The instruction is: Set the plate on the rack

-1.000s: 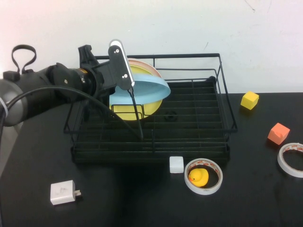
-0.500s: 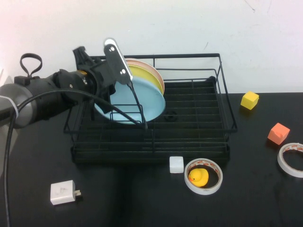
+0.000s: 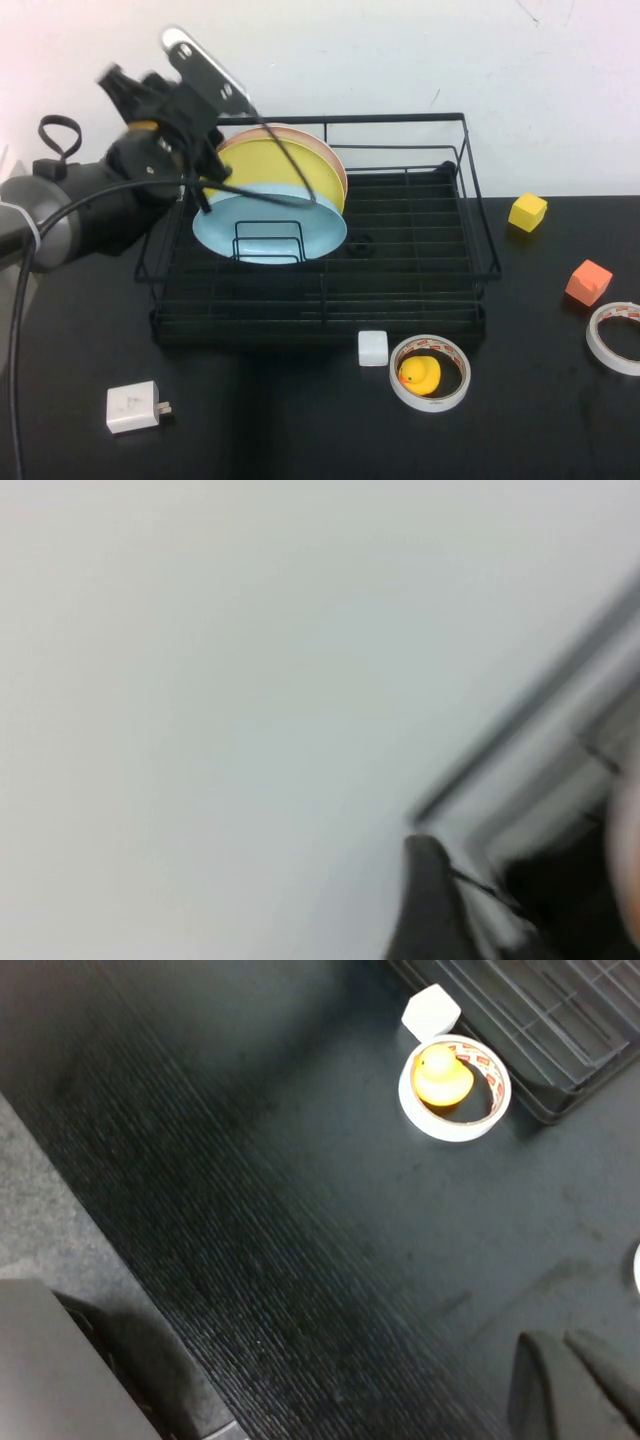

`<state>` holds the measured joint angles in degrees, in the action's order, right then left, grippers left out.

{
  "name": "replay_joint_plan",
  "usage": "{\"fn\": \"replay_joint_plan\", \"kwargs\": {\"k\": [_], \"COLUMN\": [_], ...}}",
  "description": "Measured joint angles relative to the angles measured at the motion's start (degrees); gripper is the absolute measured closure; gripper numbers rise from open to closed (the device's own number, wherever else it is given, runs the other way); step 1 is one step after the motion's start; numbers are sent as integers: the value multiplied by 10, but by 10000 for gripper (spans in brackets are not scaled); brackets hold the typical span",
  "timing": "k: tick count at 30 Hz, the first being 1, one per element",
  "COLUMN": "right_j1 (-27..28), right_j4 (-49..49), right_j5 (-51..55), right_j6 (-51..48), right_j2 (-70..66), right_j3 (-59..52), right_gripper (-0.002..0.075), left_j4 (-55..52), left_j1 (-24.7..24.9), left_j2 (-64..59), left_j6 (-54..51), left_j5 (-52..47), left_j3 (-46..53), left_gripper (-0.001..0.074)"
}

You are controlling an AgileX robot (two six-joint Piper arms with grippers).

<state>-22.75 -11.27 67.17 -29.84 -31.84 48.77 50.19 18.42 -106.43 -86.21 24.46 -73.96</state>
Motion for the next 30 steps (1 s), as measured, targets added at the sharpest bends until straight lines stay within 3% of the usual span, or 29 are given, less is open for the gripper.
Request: {"fn": "replay_joint_plan", "kwargs": {"k": [4, 7, 9, 12, 19, 24, 30], "right_j1": [0, 0, 0, 0, 0, 0, 0], "right_j4": [2, 5, 5, 5, 5, 5, 6], "right_j5": [-8, -16, -22, -24, -35, -47, -61], "right_j6": [0, 0, 0, 0, 0, 0, 0], "right_j2": [0, 0, 0, 0, 0, 0, 0], "right_j3": [0, 0, 0, 0, -1, -1, -1], "right_gripper": [727, 727, 727, 727, 727, 727, 727], "left_j4": [116, 239, 340, 464, 507, 511, 504], "left_j1": [25, 38, 46, 59, 120, 139, 114], "left_j2": [26, 52, 67, 81, 86, 86, 97], "left_j6": [-3, -62, -127, -229, -269, -116, 91], "left_j5": [92, 82, 55, 40, 90, 26, -226], "left_j3": [0, -2, -2, 0, 7, 7, 8], "left_gripper": [484, 647, 699, 724, 735, 735, 735]}}
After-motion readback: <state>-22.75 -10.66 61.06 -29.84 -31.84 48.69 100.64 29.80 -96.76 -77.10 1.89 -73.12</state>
